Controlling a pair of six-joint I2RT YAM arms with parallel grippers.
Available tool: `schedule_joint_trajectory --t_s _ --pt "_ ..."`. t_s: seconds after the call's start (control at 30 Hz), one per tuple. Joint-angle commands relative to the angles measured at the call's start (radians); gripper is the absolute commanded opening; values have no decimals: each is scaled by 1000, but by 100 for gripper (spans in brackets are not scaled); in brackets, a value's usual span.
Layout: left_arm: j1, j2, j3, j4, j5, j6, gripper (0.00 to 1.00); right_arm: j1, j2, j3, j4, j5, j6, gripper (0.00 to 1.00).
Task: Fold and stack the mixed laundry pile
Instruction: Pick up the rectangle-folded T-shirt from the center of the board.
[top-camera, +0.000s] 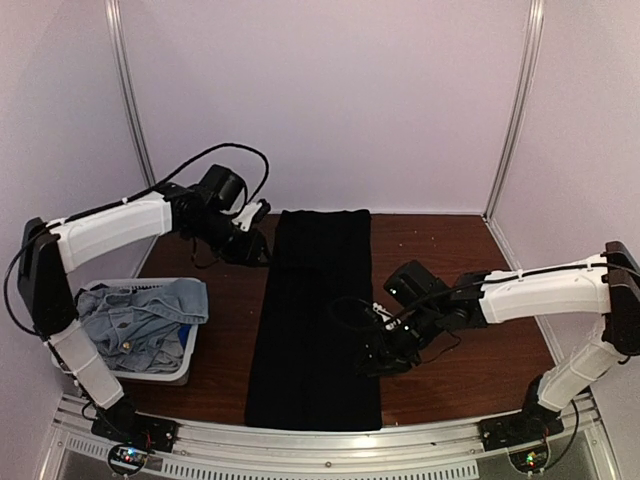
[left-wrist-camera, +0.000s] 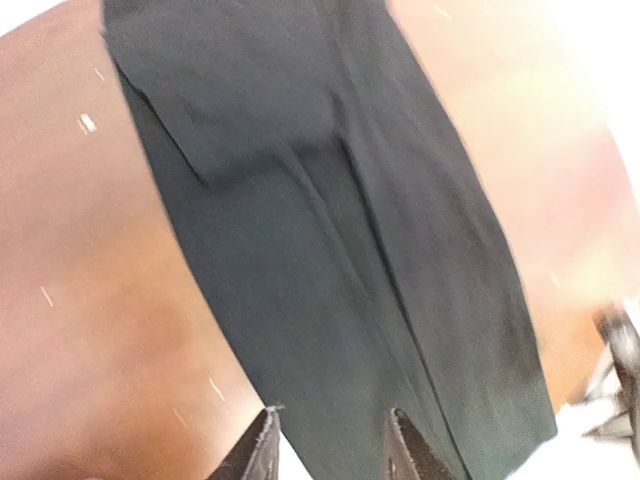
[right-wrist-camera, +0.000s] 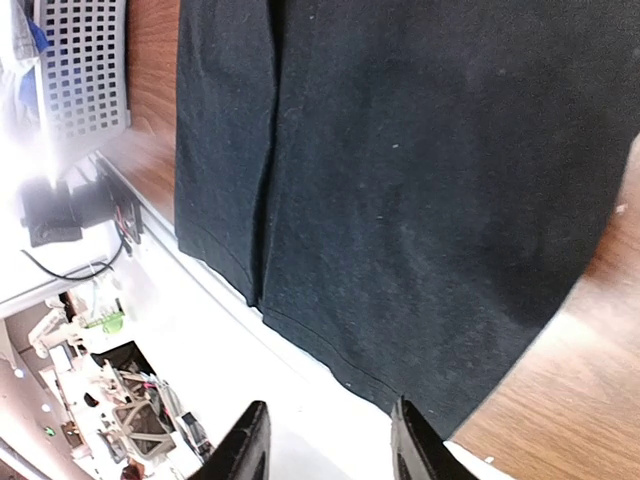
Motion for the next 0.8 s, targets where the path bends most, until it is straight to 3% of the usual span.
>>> schedule_joint_trajectory --t_s 0.0,0.27,0.53,0.77 --pt "-69 -229 -296 16 22 -89 36 29 -24 -45 80 32 72 43" --pt "-306 -571 -679 1 0 -332 36 54 -100 -205 97 43 163 55" --pt "-581 -551 -768 1 -60 -528 36 108 -75 -256 197 16 209 55" --pt "-621 -551 -861 101 -40 -638 40 144 11 -274 261 5 224 54"
